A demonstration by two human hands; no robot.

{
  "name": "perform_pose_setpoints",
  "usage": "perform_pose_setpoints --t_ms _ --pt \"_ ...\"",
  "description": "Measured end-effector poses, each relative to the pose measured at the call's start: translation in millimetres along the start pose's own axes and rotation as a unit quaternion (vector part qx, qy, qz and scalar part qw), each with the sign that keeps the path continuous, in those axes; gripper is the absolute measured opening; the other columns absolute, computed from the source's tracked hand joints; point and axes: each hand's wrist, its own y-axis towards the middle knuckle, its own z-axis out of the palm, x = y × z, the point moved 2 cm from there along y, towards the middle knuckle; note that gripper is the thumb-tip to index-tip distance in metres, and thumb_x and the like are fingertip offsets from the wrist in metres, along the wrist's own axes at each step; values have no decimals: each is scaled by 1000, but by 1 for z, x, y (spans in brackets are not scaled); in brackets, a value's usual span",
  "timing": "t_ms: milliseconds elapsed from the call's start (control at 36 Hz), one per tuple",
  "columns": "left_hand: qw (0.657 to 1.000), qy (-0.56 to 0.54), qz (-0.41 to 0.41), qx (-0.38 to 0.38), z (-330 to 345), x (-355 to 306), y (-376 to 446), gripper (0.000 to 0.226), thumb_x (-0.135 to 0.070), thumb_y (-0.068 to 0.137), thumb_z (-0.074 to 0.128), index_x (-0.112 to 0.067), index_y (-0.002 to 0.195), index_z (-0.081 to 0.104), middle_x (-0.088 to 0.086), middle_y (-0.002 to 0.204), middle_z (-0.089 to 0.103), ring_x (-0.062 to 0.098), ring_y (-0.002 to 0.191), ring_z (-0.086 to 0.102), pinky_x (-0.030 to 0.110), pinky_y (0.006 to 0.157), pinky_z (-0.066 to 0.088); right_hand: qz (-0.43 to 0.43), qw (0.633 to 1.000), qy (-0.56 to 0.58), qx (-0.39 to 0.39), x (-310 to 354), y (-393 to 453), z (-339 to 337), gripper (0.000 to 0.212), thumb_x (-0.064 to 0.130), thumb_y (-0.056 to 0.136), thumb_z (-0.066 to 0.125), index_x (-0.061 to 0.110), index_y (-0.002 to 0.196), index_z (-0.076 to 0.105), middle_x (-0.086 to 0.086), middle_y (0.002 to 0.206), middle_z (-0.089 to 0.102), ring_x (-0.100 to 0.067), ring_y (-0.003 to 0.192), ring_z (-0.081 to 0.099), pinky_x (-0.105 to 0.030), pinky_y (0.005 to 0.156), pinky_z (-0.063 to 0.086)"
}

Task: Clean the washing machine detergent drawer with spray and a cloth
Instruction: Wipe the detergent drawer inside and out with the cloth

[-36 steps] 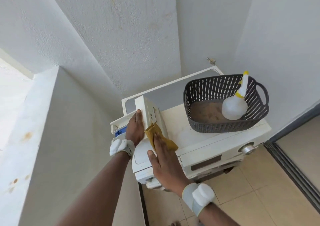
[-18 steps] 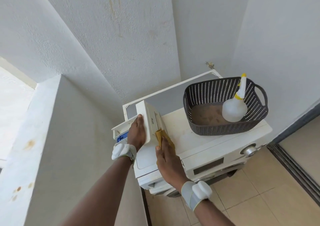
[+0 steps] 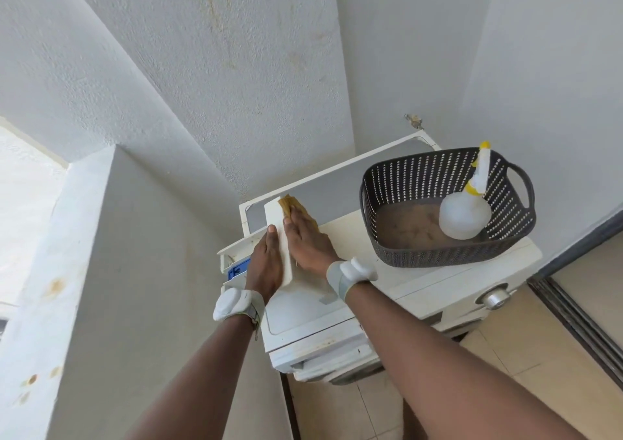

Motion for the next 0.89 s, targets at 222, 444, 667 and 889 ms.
perform_pose_setpoints --t_ms 222,444,667,889 --pt "999 -32 -12 4 2 -2 -1 49 -51 114 22 -30 125 65 -8 132 64 12 123 59 19 101 37 -73 997 7 -5 -14 -28 10 58 48 111 24 29 165 13 7 172 15 -18 158 15 -48 128 15" --pt "996 -16 -83 25 0 8 -6 51 -34 114 42 -4 155 44 24 152 53 40 141 49 34 112 39 -172 983 -54 -43 -32 -117 38 54 50 111 23 39 163 15 26 169 3 0 156 3 -34 127 19" --pt "998 -23 -50 -37 -3 11 -14 29 -26 114 36 -10 126 56 15 126 59 35 119 55 34 97 38 -98 979 -176 -22 31 -27 11 55 47 110 24 23 159 36 12 171 16 -19 158 14 -44 127 19" --pt "997 -39 -23 -55 -1 11 -16 45 -35 111 33 -4 125 61 10 121 67 38 113 61 47 99 49 -104 977 -186 -9 34 -22 12 48 37 111 30 20 150 51 10 168 29 -19 157 17 -45 125 25"
